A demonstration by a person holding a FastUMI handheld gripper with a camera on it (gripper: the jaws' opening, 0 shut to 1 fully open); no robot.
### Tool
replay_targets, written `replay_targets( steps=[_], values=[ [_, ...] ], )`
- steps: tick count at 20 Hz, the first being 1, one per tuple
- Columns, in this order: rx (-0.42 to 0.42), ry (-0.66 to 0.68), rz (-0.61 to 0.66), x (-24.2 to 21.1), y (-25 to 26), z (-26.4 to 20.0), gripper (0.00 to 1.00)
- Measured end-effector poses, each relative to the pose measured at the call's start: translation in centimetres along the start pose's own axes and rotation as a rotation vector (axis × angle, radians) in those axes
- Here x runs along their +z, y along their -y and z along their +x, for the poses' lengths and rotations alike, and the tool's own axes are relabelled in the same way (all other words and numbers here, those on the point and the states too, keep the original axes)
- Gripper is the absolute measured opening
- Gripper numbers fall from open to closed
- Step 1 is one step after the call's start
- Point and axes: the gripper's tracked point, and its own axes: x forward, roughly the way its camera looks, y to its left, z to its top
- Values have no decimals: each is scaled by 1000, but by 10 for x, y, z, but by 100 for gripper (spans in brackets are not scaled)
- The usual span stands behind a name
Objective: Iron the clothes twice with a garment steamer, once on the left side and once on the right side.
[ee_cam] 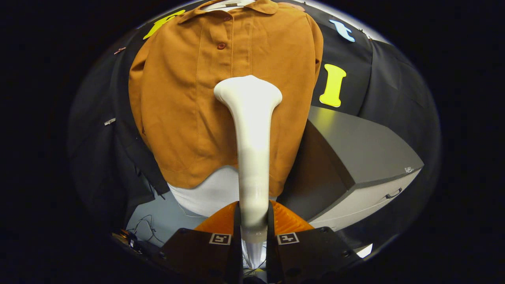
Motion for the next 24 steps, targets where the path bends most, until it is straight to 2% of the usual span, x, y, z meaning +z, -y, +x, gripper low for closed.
replay_targets(
  steps=[7,11,18,24],
  values=[
    [7,58,2,-5,-3,-44,27],
    [2,123,19,12,-1,-76,27],
    [-16,304,36,80,6,-143,27],
    [-7,436,8,149,-14,-185,27]
  ],
)
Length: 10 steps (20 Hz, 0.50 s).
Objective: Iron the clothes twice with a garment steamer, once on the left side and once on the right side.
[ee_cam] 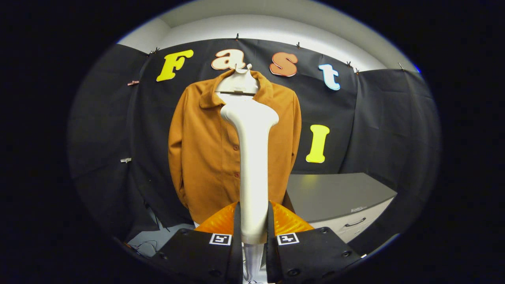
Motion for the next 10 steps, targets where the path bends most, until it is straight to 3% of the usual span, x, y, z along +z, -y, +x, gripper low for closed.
replay_targets(
  steps=[4,10],
  values=[
    [27,52,-24,30,-27,7,27],
    [67,61,-65,34,-76,40,27]
  ],
)
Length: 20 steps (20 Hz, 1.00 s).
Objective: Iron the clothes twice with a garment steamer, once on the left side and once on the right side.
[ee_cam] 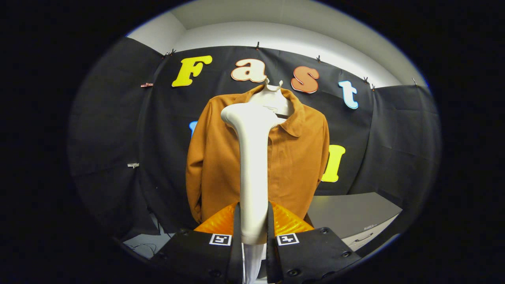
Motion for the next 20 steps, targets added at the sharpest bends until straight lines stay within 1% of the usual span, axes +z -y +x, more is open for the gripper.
replay_targets(
  steps=[6,13,20],
  values=[
    [1,18,-56,-8,-22,40,27],
    [-31,40,-92,-28,-23,78,27],
    [-14,-25,-100,-75,-23,95,27]
  ],
)
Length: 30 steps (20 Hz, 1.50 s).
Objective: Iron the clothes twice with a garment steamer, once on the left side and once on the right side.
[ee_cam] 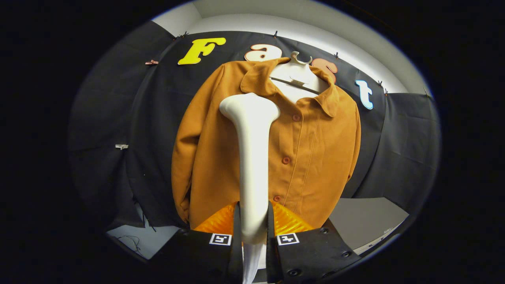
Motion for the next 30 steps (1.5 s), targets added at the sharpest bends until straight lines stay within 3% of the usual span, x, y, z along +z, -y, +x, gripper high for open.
replay_targets(
  steps=[18,30],
  values=[
    [36,-219,-23,-126,-1,-12,27],
    [48,-311,-24,-157,2,-52,27]
  ],
)
